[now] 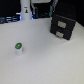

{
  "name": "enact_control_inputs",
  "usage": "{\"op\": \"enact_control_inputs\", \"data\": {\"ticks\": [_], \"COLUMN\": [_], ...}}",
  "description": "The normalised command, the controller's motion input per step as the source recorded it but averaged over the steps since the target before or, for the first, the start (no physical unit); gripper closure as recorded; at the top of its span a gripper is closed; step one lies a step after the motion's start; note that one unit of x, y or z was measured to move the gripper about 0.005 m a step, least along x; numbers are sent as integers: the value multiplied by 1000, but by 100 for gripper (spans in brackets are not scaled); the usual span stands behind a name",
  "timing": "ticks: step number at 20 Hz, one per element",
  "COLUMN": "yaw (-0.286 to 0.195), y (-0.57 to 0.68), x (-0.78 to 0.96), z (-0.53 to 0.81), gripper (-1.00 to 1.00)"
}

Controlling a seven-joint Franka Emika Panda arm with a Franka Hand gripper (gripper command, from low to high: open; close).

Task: Open the kcup holder, insert the kcup into the holder, and close the kcup holder

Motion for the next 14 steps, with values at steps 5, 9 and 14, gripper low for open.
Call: {"op": "enact_control_inputs", "data": {"ticks": [5,9,14], "yaw": [-185,-185,-202], "y": [660,685,691], "x": [-306,-276,-218], "z": [71,46,0], "gripper": [-100,-100,-100]}}
